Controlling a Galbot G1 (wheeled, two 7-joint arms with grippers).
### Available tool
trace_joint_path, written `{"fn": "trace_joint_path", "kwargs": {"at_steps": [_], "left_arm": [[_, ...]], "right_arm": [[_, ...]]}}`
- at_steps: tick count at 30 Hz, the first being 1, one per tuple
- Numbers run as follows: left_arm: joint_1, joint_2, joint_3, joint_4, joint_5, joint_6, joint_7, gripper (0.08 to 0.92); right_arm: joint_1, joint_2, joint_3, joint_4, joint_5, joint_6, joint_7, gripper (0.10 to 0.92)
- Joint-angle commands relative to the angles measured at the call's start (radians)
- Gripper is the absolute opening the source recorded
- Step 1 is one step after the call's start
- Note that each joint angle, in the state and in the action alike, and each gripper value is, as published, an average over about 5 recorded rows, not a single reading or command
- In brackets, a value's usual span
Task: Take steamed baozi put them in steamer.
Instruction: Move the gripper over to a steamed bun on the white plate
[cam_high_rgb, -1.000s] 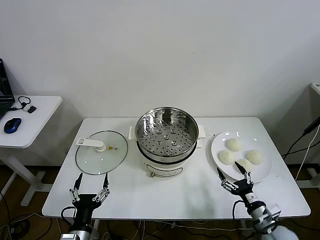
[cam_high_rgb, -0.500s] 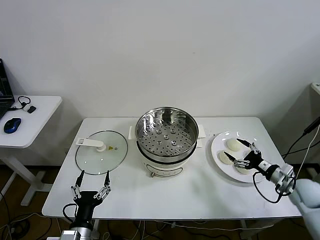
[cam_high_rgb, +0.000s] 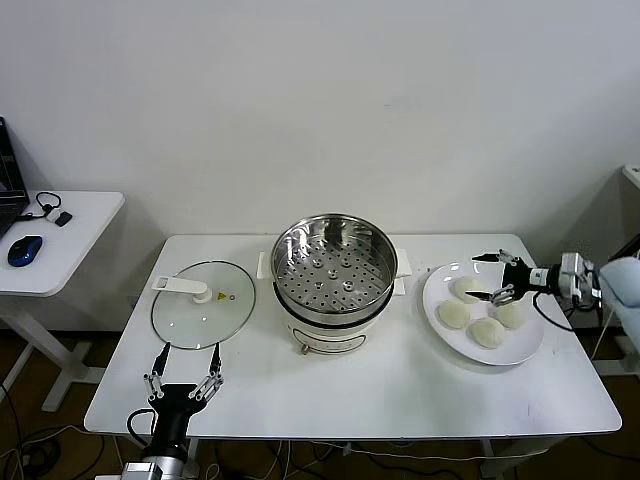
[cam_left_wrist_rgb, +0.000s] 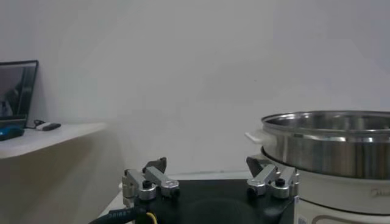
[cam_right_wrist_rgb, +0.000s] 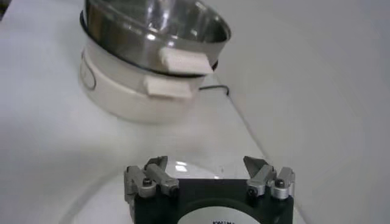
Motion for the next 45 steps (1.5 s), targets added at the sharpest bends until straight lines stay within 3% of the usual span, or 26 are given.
{"fn": "trace_joint_path", "kwargs": {"at_steps": [1,6,16,45], "left_arm": [[0.001,0.001,0.001,0.000,-0.004,0.000,0.001,0.823],[0.001,0.003,-0.004,-0.003,-0.008,0.001,0.003,0.823],[0.006,0.004,-0.013,0.001,-0.020,-0.001,0.005,0.823],[0.014,0.003,-0.012,0.009,-0.023,-0.006,0.005,0.823]], "right_arm": [[0.425,0.132,-0.355,-0.372,-0.210,0.031,-0.152,0.823],[0.458,0.231,-0.356,-0.471,-0.359,0.063,-0.151,0.823],[0.402,0.349,-0.256,-0.521,-0.598,0.092,-0.137,0.823],[0.276,0.430,-0.019,-0.569,-0.799,0.095,-0.033,0.823]]}}
